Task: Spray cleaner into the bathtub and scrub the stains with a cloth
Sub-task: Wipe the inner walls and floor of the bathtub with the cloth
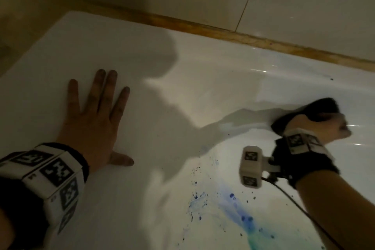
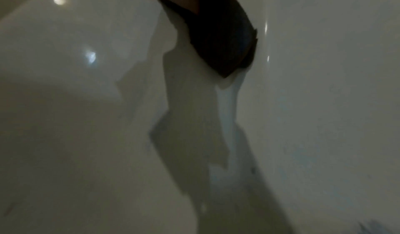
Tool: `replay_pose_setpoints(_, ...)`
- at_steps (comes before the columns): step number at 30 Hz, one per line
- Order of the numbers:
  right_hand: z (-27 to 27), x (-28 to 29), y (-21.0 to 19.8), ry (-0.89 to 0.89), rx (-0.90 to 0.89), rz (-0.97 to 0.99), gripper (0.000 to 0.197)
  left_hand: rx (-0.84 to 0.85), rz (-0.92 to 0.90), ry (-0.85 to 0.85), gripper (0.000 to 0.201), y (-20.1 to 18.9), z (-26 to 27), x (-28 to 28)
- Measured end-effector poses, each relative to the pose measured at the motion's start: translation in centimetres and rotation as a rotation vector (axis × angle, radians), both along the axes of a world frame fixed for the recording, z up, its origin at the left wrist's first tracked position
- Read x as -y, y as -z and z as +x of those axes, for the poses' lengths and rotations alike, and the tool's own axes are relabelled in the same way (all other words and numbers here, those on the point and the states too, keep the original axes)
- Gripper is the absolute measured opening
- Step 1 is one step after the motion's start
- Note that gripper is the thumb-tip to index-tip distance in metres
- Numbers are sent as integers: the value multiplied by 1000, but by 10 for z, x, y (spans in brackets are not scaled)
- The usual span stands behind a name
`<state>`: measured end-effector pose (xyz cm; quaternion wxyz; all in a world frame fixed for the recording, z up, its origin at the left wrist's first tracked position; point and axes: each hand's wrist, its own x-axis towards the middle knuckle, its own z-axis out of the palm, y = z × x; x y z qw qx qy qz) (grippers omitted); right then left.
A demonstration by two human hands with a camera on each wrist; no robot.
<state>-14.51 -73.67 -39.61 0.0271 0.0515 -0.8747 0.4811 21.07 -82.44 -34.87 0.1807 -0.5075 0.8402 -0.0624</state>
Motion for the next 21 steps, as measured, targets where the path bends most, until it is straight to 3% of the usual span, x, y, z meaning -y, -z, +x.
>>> replay_pose_setpoints(2,36,8,0,-130,11,32,36,-5,24,30,146,-3,1,0)
replay_pose_setpoints(4,73,23,19,-235,-14,48,16,95,78,33,148,-9,4,0)
replay_pose_setpoints(9,175,51,41,-786,-55,155,30,25,64,22,146,-5,-2,1)
replay_pose_setpoints(15,215,-22,61,-1615,-282,344,44,163,106,-60,146,-6,-8,3)
replay_pose_setpoints(18,205,-68,65,-1961,-64,579,33,141,126,-66,146,-10,-10,1)
replay_pose_setpoints(19,197,-76,67,-2011,-37,620,30,129,128,-63,146,-10,-10,1)
replay_pose_setpoints(21,184,-76,57,-1818,2,541,20,126,134,-59,145,-12,-11,0)
